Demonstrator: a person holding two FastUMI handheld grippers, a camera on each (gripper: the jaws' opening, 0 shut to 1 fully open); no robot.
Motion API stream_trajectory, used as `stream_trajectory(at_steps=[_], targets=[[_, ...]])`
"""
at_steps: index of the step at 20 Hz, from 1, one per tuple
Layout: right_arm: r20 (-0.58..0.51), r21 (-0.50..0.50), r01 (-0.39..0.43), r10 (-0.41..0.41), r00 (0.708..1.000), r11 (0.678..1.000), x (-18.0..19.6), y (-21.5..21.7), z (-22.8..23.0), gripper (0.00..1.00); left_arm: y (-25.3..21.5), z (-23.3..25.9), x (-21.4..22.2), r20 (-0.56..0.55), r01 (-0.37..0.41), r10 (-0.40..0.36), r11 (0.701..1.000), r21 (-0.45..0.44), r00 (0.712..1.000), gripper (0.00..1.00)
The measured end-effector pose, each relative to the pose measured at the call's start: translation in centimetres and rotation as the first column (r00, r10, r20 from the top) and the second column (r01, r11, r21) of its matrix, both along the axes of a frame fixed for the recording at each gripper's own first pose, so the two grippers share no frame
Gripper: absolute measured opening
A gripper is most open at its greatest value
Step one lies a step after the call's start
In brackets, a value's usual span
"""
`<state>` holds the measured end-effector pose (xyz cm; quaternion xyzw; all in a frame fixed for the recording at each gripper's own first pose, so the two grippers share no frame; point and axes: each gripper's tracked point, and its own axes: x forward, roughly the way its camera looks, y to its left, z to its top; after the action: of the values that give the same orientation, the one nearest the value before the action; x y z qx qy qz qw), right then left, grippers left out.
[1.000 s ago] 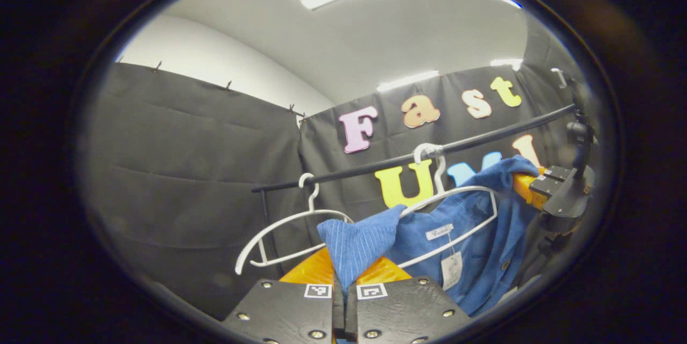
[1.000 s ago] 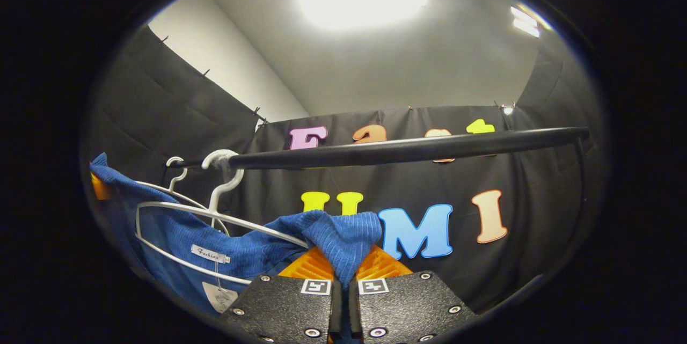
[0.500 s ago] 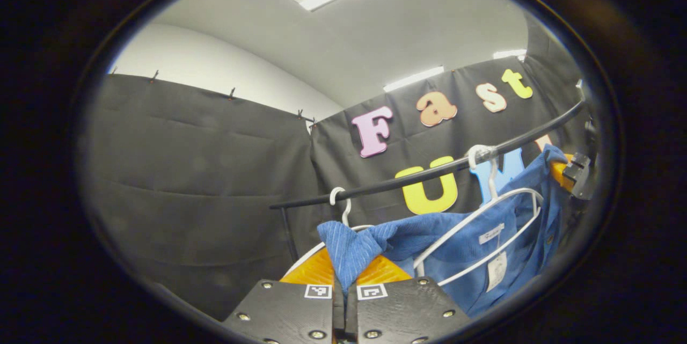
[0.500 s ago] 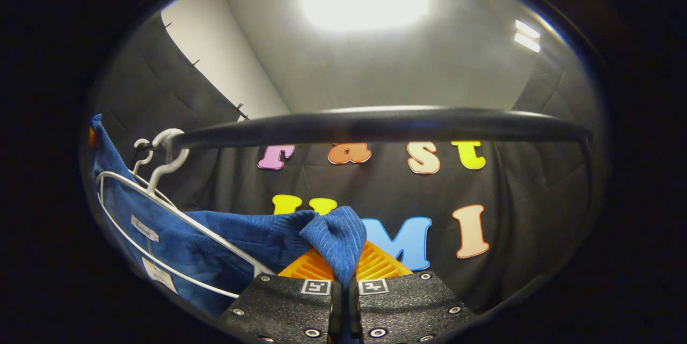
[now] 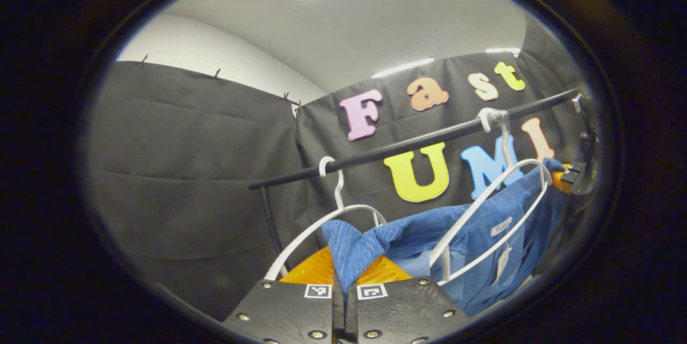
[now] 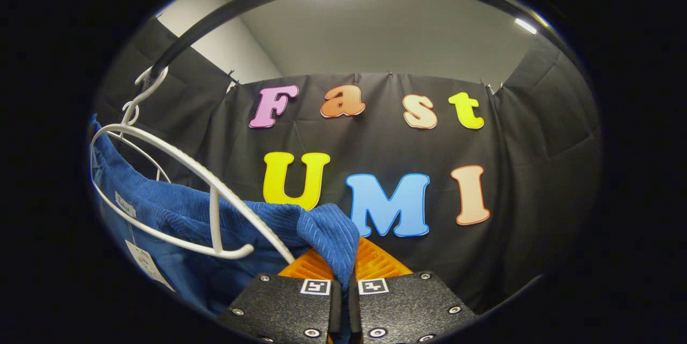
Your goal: Grasp the clothes on the hanger with both hands and then place them into the laundry hamper below.
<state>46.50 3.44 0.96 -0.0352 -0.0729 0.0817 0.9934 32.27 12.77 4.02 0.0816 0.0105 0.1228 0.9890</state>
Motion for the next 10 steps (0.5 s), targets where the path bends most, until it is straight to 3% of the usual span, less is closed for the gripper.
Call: stream_trajectory(at_steps=[3, 10], targets=[[-0.055, 0.002, 0.006, -0.005, 0.998, 1.000, 0.1, -0.1, -1.9, 0.05, -0.1, -2.0, -0.6, -0.033, 0.000, 0.000, 1.000, -0.006, 0.999, 0.02], [-0.140, -0.046, -0.004, -0.002, 0.990, 0.999, -3.8, 0.3, -6.3, 0.05, 0.3, -5.5, -3.8, -0.075, -0.018, 0.015, 0.999, -0.041, 0.997, 0.02]])
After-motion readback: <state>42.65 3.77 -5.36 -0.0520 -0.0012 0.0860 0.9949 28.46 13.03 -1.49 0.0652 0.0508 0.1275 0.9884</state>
